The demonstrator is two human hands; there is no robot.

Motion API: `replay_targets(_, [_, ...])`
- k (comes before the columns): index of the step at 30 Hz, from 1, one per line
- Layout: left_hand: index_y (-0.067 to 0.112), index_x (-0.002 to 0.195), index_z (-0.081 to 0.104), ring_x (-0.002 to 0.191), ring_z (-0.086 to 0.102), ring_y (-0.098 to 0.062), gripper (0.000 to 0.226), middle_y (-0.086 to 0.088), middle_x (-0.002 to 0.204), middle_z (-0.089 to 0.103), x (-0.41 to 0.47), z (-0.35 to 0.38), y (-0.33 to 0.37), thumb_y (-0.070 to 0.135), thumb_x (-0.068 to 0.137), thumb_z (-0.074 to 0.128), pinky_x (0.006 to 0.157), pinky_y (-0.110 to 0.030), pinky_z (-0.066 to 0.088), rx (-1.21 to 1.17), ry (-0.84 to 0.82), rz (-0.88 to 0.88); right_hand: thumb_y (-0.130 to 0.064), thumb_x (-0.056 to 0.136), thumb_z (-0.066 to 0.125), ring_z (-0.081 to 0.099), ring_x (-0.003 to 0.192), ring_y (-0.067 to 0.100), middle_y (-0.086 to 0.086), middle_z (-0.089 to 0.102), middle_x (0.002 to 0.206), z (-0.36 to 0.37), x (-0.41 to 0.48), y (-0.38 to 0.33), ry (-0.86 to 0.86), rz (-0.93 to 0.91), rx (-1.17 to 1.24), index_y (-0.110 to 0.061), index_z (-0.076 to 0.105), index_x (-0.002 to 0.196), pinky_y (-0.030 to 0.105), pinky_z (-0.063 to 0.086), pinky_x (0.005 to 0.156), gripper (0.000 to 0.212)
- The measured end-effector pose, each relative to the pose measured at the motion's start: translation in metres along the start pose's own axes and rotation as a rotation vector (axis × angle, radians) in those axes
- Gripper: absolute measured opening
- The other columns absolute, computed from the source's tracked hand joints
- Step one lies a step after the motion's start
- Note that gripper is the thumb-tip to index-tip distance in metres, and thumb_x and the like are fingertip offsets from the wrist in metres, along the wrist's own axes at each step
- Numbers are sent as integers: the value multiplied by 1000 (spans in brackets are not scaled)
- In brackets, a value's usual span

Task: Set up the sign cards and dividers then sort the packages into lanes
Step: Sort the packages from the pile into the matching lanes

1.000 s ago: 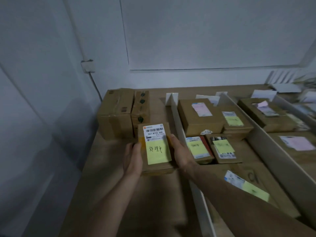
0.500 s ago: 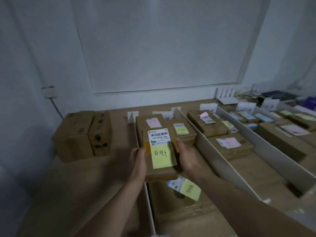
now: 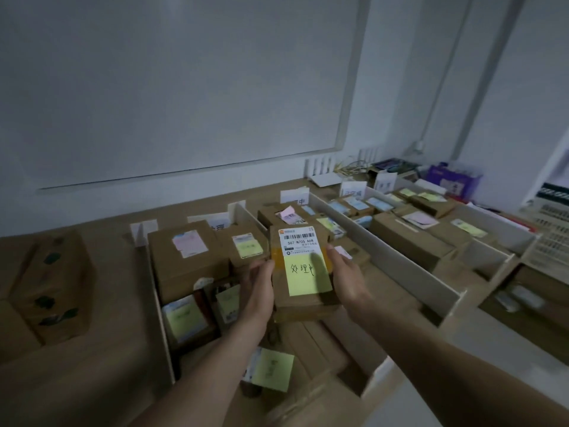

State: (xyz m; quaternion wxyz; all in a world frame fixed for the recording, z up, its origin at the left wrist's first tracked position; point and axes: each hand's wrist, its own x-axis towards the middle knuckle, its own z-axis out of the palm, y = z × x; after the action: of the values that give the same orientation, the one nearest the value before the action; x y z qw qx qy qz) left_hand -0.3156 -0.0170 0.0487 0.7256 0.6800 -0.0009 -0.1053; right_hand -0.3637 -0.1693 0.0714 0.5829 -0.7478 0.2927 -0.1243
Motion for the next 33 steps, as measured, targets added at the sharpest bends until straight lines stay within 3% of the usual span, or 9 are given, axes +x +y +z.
replay_targets(3, [27,105,67,95,68,-18,38,0,101,72,8,27,-2,55,85,52,82,-41,56,14,-57,-8,-81,79,40,60,115,26,3,66,125,-22,10,2,38,20,2,-26,64,131,49,45,106,79])
replay_targets(6, [22,107,66,93,68,-17,28,-1,101,72,15,56,-4,45,96,53,73,-33,52,11,-89,-20,-67,95,41,58,116,26,2,62,124,-49,30,9,43,27,13,-29,63,132,47,45,106,57])
replay_targets(9, [20,103,67,90,65,-12,21,2,98,70,21,91,-2,35,98,53,68,-28,46,9,-63,-16,-76,86,42,61,112,23,1,67,123,-74,50,16,35,6,16,-33,68,121,47,48,103,62])
replay_targets(14, [22,105,67,97,67,-19,23,-2,103,72,32,158,-11,39,97,54,87,-38,53,30,-45,-42,-66,98,40,61,101,12,-5,68,111,-130,97,34,-13,-15,37,-33,64,127,36,45,80,51])
replay_targets(19, [30,104,67,97,70,-22,38,0,101,74,32,226,-17,57,79,57,90,-48,56,36,22,-68,-74,90,40,63,104,14,-8,72,110,-187,144,50,-86,10,33,-37,67,124,41,48,92,56])
replay_targets(22, [35,98,69,99,69,-21,41,5,101,74,33,257,-25,63,69,57,95,-52,53,31,75,-91,-75,89,42,64,108,16,-9,73,109,-213,167,59,-154,23,35,-43,70,105,48,46,104,46])
replay_targets(24, [36,98,68,102,68,-20,42,6,104,73,35,272,-31,64,70,56,97,-53,51,34,75,-117,-72,92,42,64,107,16,-8,73,108,-225,180,65,-182,42,28,-44,70,97,48,46,105,39])
replay_targets(30, [46,99,63,107,65,-23,45,6,109,71,52,295,-55,73,67,47,97,-54,50,129,106,-178,-67,95,43,66,99,19,-1,74,104,-233,215,85,-238,103,-2,-29,70,109,41,52,92,48])
replay_targets(33, [44,100,63,106,65,-25,48,6,106,71,69,303,-71,72,64,47,95,-54,51,154,115,-231,-69,94,45,67,99,20,-1,73,102,-228,234,99,-244,144,-55,-32,68,98,46,52,97,43])
